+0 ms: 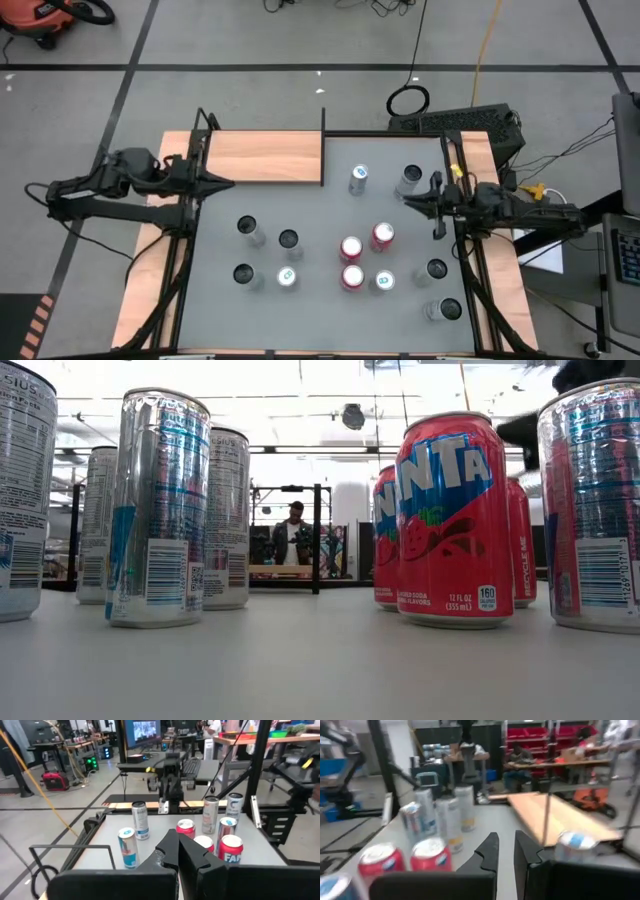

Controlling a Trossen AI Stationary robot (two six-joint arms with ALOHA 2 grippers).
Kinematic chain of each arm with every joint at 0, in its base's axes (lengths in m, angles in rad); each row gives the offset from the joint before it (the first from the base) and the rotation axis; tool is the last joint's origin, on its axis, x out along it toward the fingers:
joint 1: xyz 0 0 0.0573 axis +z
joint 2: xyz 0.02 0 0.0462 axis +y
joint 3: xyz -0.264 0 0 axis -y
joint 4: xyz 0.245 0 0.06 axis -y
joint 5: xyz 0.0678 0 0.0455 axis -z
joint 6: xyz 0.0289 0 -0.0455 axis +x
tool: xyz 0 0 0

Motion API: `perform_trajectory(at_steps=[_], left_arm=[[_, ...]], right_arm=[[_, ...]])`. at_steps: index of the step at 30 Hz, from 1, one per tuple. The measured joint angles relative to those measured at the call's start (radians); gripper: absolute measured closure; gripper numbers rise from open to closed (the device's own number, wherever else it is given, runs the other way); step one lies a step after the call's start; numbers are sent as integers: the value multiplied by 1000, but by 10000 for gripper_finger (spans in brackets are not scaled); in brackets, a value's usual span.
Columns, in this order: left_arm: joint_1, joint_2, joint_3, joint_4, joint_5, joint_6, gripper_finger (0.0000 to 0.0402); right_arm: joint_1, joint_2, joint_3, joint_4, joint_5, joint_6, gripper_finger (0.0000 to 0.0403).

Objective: Place canned beverage on shelf
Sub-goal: Put the top left white-yellow soda can on the shelf

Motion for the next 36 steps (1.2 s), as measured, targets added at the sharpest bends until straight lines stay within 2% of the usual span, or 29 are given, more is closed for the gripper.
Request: perform_trajectory(at_steps=[6, 11, 19, 30, 33, 36], left_arm=[[0, 24, -10, 8, -96, 31, 401], [0, 41, -54, 12, -153, 29, 401], [0, 43, -172, 11, -153, -30, 401], [-2, 42, -273, 17, -151, -131, 399], [-14, 36, -281, 20, -112, -138, 377], [-36, 36, -285, 19, -89, -181, 329]], right_arm=[[0, 160, 239, -138, 135, -48, 403], [0, 276, 343, -153, 225, -78, 403], [0, 384, 382, -154, 228, -55, 403], [0, 416, 382, -157, 228, -46, 403], [0, 416, 383, -157, 228, -47, 403], [0, 416, 383, -162, 227, -51, 403]])
